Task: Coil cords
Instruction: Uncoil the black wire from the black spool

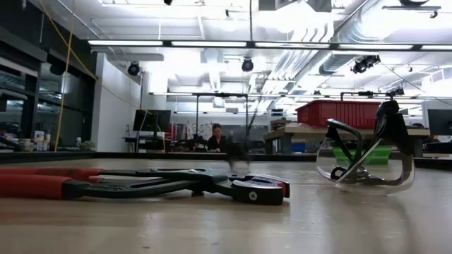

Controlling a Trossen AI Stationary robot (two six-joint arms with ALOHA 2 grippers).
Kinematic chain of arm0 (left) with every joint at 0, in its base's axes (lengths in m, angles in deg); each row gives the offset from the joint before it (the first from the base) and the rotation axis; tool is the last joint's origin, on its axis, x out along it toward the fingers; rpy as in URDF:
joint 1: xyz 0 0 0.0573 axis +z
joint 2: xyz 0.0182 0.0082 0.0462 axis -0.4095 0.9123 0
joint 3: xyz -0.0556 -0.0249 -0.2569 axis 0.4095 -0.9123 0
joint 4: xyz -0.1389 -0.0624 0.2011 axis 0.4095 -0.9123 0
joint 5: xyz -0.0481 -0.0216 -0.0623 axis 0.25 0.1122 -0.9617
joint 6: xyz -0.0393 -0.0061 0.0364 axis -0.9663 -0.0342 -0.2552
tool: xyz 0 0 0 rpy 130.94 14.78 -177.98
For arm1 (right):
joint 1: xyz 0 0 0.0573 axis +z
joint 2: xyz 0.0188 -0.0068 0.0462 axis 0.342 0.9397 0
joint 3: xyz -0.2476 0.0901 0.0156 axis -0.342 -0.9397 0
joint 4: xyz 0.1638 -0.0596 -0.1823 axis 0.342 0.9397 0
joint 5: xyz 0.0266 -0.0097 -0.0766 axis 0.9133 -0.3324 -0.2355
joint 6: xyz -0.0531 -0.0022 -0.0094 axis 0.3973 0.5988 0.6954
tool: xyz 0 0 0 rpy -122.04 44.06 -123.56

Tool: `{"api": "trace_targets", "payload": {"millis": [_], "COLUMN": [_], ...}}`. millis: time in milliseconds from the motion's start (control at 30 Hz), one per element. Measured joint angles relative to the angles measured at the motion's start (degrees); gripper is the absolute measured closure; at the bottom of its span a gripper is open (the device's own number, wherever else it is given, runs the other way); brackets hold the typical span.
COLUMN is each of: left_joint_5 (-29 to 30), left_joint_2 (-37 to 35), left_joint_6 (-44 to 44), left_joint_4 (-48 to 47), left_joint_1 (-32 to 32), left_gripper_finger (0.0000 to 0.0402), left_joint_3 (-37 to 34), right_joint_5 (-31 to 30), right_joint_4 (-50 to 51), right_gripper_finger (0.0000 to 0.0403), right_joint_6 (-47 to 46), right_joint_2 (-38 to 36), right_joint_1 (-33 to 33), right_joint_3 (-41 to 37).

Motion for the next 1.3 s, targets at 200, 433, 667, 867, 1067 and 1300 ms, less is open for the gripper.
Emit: {"api": "trace_targets", "payload": {"millis": [200, 433, 667, 867, 1067, 1300], "left_joint_5": [4.39, 5.79, 5.10, 0.67, -5.28, -14.29], "left_joint_2": [0.04, 1.03, 2.69, 2.58, 7.73, 22.48], "left_joint_6": [1.55, 0.32, 0.97, 0.13, -9.80, -16.06], "left_joint_4": [-12.75, -23.42, -25.07, -15.54, 2.17, 10.00], "left_joint_1": [-1.05, -1.37, -1.37, -1.39, -0.09, 3.18], "left_gripper_finger": [0.0241, 0.0241, 0.0241, 0.0241, 0.0240, 0.0220], "left_joint_3": [4.08, 4.06, 3.45, -6.37, -17.77, -14.87], "right_joint_5": [-1.24, 1.99, 3.12, 0.67, -6.87, -17.87], "right_joint_4": [11.21, 14.32, 24.49, 39.94, 57.00, 77.79], "right_gripper_finger": [0.0403, 0.0403, 0.0403, 0.0403, 0.0387, 0.0277], "right_joint_6": [9.16, 11.10, 17.46, 21.15, 22.30, 22.74], "right_joint_2": [3.72, 9.40, 13.79, 14.31, 14.56, 18.27], "right_joint_1": [0.28, 0.48, 2.79, 3.67, 3.67, 3.67], "right_joint_3": [17.84, 31.64, 41.37, 46.23, 46.91, 46.83]}}
